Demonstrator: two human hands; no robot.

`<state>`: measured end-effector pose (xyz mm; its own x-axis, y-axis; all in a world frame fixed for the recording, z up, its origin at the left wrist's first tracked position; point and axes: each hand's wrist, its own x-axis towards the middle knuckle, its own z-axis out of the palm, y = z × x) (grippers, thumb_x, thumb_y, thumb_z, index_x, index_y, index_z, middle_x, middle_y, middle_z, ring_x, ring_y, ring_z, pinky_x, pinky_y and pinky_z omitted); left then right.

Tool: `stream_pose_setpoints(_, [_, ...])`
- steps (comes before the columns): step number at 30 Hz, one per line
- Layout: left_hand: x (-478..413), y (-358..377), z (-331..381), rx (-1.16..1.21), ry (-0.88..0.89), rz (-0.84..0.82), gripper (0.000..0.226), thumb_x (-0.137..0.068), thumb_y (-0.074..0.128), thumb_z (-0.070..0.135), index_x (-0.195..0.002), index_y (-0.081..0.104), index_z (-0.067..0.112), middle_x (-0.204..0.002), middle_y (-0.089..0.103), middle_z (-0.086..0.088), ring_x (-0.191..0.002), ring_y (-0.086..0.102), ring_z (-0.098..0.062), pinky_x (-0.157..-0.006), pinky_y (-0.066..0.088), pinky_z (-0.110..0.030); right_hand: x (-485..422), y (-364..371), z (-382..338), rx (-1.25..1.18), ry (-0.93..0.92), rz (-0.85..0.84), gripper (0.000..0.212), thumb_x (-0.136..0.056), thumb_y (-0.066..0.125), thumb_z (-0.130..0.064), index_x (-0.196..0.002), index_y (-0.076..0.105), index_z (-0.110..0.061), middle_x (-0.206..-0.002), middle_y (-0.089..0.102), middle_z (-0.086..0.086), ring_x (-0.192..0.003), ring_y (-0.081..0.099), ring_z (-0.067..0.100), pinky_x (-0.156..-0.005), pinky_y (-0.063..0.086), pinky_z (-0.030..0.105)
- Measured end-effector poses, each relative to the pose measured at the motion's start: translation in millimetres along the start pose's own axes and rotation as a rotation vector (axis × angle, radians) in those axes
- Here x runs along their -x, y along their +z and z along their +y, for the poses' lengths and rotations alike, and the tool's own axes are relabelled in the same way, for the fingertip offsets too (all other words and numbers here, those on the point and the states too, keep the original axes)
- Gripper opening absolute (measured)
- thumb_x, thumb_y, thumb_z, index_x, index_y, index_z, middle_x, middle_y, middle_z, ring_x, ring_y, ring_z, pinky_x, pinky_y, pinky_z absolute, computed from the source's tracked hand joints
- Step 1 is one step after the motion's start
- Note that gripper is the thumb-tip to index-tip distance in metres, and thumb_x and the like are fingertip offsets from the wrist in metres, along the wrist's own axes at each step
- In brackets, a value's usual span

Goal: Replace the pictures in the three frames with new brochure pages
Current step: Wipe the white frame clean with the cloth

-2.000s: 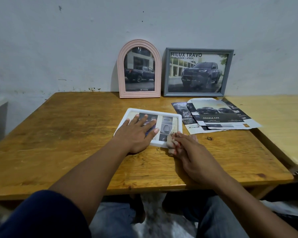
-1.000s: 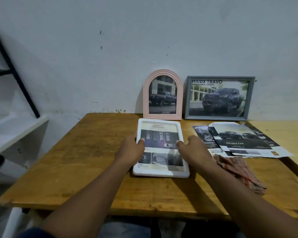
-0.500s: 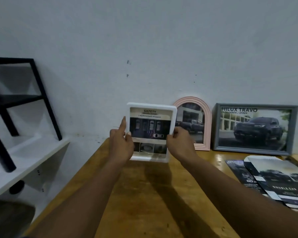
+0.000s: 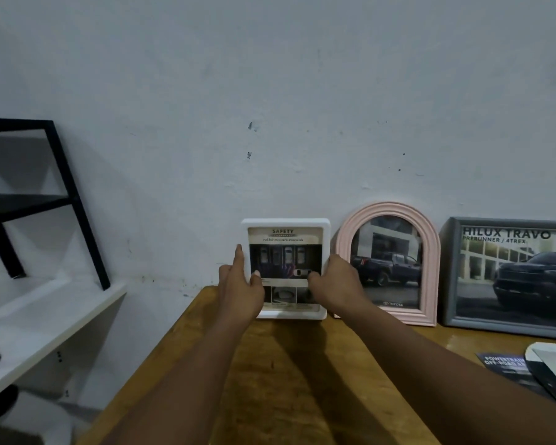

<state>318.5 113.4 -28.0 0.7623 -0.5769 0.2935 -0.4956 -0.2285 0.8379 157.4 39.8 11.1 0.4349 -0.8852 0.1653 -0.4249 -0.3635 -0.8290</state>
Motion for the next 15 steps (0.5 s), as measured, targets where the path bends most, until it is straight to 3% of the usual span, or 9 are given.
stream_pose_setpoints(9, [-16.1,13.4,-15.7,-0.042,0.019,-0.031,0.078,-0.102,0.058,0.016,-0.162,0.012,0.033,-0.146,0.036,-0.005,-0.131,0.048,-0.024,-0.102,0.051,-0.039,-22.8,21.2,9.9,0.018,0.027,-0.042,0.062,-0.091,0.066,-0.018,-0.144,0.035,-0.013,-0.128,0.058,0.008,-0.112,0.061,0.029,-0.087,0.058,0.04])
stream_pose_setpoints(15, [-14.4,22.2,-20.2,-0.057,0.054,-0.116,0.079,-0.098,0.064,0.019,-0.159,0.017,0.036,-0.148,0.044,-0.001,-0.129,0.053,-0.025,-0.102,0.054,-0.044,-24.1,20.5,9.4,0.055,0.062,-0.093,0.062,-0.091,0.065,-0.018,-0.144,0.034,-0.015,-0.13,0.056,0.008,-0.113,0.059,0.028,-0.08,0.054,0.034])
